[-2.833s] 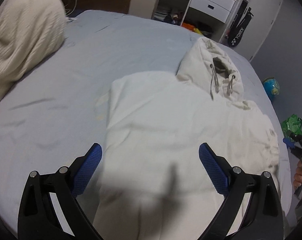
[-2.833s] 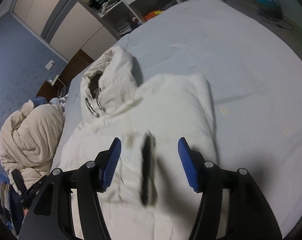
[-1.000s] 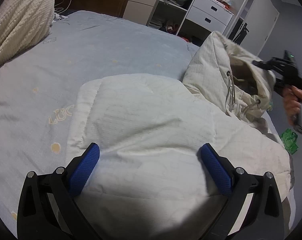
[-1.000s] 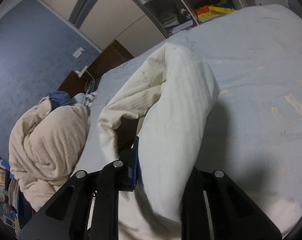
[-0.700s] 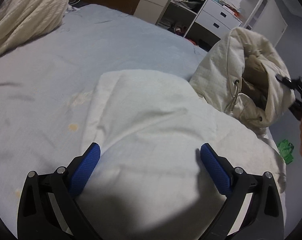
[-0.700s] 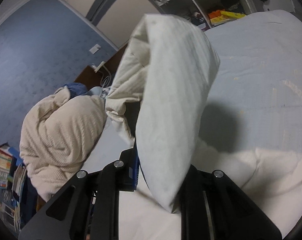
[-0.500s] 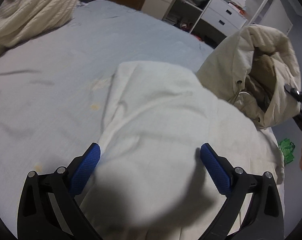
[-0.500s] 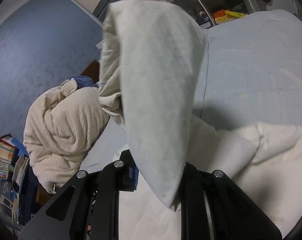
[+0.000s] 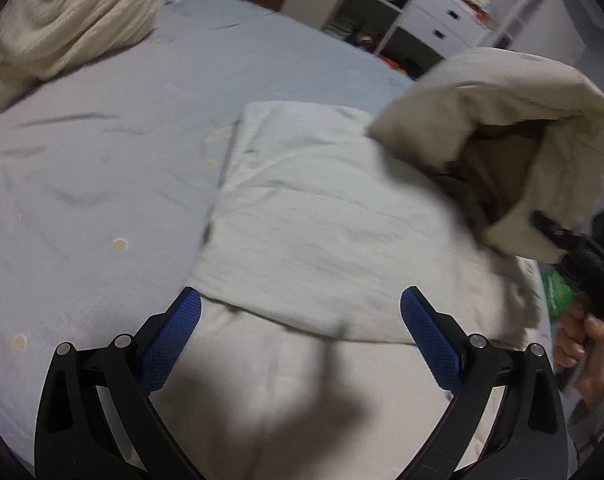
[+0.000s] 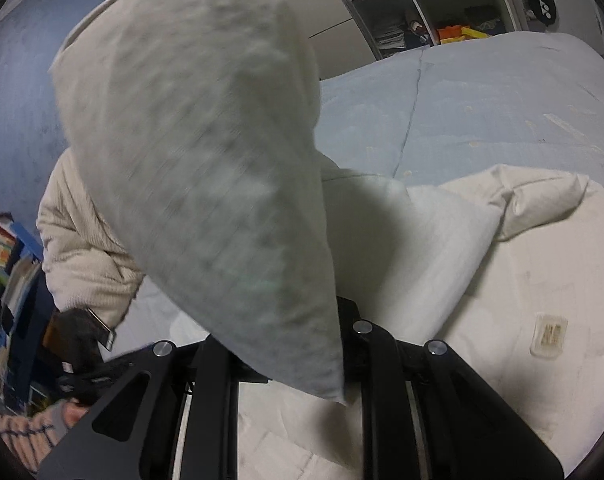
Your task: Fold large clothes
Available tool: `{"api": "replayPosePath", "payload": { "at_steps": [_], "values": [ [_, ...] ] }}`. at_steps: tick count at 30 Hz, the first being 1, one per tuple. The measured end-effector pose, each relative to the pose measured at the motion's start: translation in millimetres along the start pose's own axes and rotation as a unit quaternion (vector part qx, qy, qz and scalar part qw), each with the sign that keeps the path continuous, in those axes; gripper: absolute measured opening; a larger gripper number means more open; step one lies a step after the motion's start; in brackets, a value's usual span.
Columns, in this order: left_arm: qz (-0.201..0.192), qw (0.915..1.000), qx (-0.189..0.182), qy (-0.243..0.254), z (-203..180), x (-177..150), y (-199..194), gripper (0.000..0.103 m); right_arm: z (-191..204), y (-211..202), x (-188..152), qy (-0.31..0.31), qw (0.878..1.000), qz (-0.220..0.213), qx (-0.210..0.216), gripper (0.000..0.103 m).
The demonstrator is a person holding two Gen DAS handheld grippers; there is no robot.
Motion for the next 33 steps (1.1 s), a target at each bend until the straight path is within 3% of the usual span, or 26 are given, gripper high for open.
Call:
{"api": "replayPosePath", "payload": {
  "at_steps": [8,14,24,25,26,28,33],
  "values": [
    [-0.029,0.9972,-0.034,0.06,-58,17,-37,0.096,14,-5,-19,-0.065,0.998,0.004,-0.027,0.014],
    [-0.066,0.9845,-0.038,0.158,-116,41,-46,0.096,15,-10,-26,-0.086,0.996,0.009,-0.038,0.014],
    [-0.065,0.962,0.0,0.265,-174,85,16,0.094,21,-8,-27,-0.097,0.994,0.011,-0.043,0.014],
    [-0.061,0.9615,-0.016,0.267,-177,89,20,0.075,24,-6,-24,-0.099,0.994,0.011,-0.045,0.014],
    [-0.05,0.9623,-0.036,0.265,-178,90,23,0.042,25,-6,-24,-0.104,0.993,0.012,-0.047,0.014],
    [-0.043,0.9612,-0.048,0.268,-182,94,22,0.02,29,-7,-22,-0.115,0.992,0.011,-0.055,0.014],
    [-0.068,0.9555,-0.071,0.278,-185,80,-2,0.012,33,-20,-10,-0.137,0.988,-0.012,-0.076,0.014]
  ]
}}
Point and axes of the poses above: each gripper's, at about its wrist camera, not at the fingertips, and y roughly the way its jaws point, z to its left, x to its top, the point moved 3 cm from there along y, roughly the way its jaws point, and after that the axes turned 8 degrees about -z, right-handed, at the moved point
